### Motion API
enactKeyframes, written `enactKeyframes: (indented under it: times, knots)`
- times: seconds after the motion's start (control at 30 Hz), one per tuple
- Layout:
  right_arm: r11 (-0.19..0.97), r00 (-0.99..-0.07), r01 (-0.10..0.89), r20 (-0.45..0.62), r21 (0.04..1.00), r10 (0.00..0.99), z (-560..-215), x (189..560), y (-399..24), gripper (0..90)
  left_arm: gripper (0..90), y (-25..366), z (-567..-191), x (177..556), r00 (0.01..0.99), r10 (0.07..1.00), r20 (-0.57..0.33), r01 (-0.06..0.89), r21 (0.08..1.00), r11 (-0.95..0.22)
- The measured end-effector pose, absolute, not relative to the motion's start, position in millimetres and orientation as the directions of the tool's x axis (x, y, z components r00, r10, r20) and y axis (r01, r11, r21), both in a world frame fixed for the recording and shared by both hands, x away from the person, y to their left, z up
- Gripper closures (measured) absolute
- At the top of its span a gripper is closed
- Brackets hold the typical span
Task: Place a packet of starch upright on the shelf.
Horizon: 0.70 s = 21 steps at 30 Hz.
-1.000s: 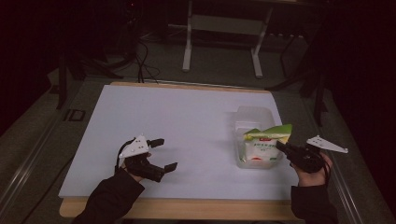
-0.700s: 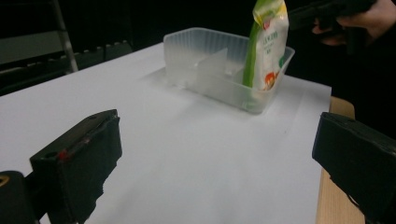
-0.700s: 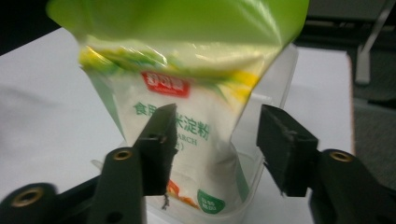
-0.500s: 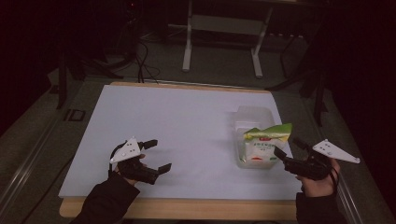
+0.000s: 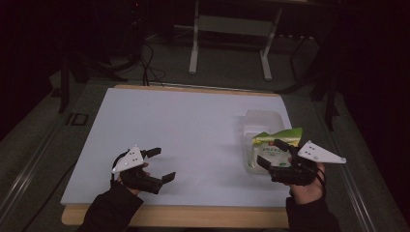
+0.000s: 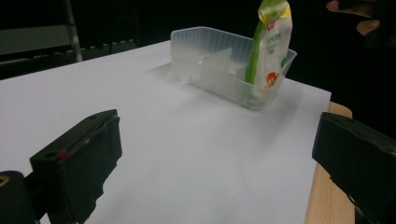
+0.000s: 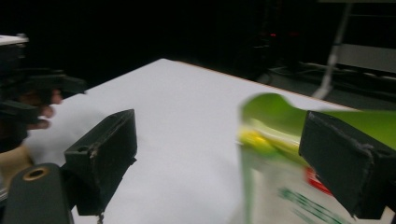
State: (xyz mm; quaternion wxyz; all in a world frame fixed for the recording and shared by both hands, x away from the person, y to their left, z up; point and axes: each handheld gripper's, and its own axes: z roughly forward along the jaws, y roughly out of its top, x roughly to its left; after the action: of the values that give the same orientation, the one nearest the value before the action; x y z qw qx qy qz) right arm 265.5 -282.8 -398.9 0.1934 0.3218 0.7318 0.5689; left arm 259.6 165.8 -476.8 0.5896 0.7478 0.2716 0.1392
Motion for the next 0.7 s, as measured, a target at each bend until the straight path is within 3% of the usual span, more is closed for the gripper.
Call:
enactKeyframes:
  times: [0.33,0.7]
  knots:
    - [0.172,-0.808,0.207,0.070,0.963,0.584,-411,265,-247,11.5,2.1,164,-478,255,0.827,0.555,-0.088,0.224,0.958,-0.181]
    - [0.222,-0.844,0.229,0.080,0.948,0.530,-435,258,-234,11.5,2.0,165,-480,251,0.833,0.545,-0.095,0.227,0.957,-0.180]
